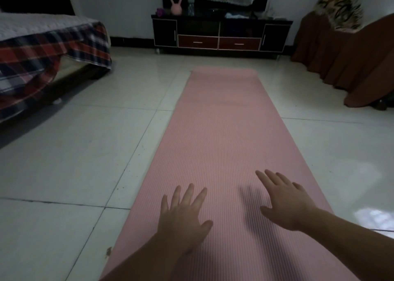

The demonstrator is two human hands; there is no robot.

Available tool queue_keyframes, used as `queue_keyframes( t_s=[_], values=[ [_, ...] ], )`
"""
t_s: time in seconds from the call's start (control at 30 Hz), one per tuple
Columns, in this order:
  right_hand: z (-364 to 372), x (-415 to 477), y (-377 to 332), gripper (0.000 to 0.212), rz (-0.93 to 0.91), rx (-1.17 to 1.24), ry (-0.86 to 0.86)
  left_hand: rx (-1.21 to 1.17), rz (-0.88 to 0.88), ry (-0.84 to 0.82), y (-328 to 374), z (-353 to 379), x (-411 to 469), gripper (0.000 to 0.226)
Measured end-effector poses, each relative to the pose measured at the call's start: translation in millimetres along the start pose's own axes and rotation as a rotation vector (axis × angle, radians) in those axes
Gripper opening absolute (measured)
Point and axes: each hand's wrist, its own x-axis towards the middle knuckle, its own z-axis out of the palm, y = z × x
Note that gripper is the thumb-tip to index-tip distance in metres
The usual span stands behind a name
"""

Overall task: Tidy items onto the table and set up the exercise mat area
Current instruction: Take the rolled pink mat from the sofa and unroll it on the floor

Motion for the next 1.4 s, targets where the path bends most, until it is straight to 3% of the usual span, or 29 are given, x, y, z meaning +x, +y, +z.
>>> queue_keyframes(
  t_s=[0.27, 0.4, 0.47, 0.63, 0.7, 0.83, 1.0, 1.27, 1.33, 1.4],
  values=[
    [65, -90, -9, 0.093, -0.124, 0.021, -0.100, 0.045, 0.076, -0.072, -21, 53, -90, 0.076],
    [129, -174, -6, 0.100, -0.273, 0.004, -0.294, 0.074, 0.329, -0.202, -40, 96, -159, 0.095],
    [153, -214, -3, 0.099, -0.394, -0.055, -0.355, 0.085, 0.444, -0.236, -48, 111, -188, 0.091],
    [182, -271, -3, 0.106, -0.650, -0.173, -0.295, 0.158, 0.744, -0.223, -45, 129, -239, 0.094],
    [188, -279, -4, 0.094, -0.699, -0.220, -0.262, 0.194, 0.797, -0.192, -43, 132, -251, 0.092],
    [199, -284, -5, 0.067, -0.716, -0.249, -0.104, 0.198, 0.755, -0.106, -40, 140, -260, 0.064],
    [199, -283, 3, 0.060, -0.732, -0.285, -0.098, 0.203, 0.722, -0.087, -35, 147, -267, 0.047],
    [190, -289, 5, 0.066, -0.746, -0.217, -0.167, 0.153, 0.736, -0.111, -33, 146, -264, 0.057],
    [174, -276, -7, 0.070, -0.661, -0.041, -0.113, 0.128, 0.656, -0.076, -32, 135, -243, 0.063],
    [151, -239, -25, 0.074, -0.457, 0.197, -0.034, -0.050, 0.437, 0.001, -26, 116, -203, 0.069]
  ],
)
